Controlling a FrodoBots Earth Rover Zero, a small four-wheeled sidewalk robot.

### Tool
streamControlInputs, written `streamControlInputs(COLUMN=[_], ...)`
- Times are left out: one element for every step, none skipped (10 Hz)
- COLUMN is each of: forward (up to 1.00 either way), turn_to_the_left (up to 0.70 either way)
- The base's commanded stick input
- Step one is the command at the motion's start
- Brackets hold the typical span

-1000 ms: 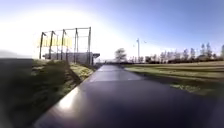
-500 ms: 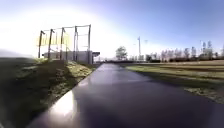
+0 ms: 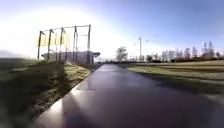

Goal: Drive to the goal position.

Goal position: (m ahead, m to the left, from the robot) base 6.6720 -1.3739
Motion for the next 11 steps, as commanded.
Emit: streamControlInputs(forward=[1.00, 1.00, 1.00, 1.00, 1.00, 1.00, 1.00, 1.00, 1.00, 1.00, 1.00], turn_to_the_left=[0.00, 0.00, 0.00, 0.00, 0.00, 0.00, 0.00, 0.00, 0.00, 0.00, -0.01])
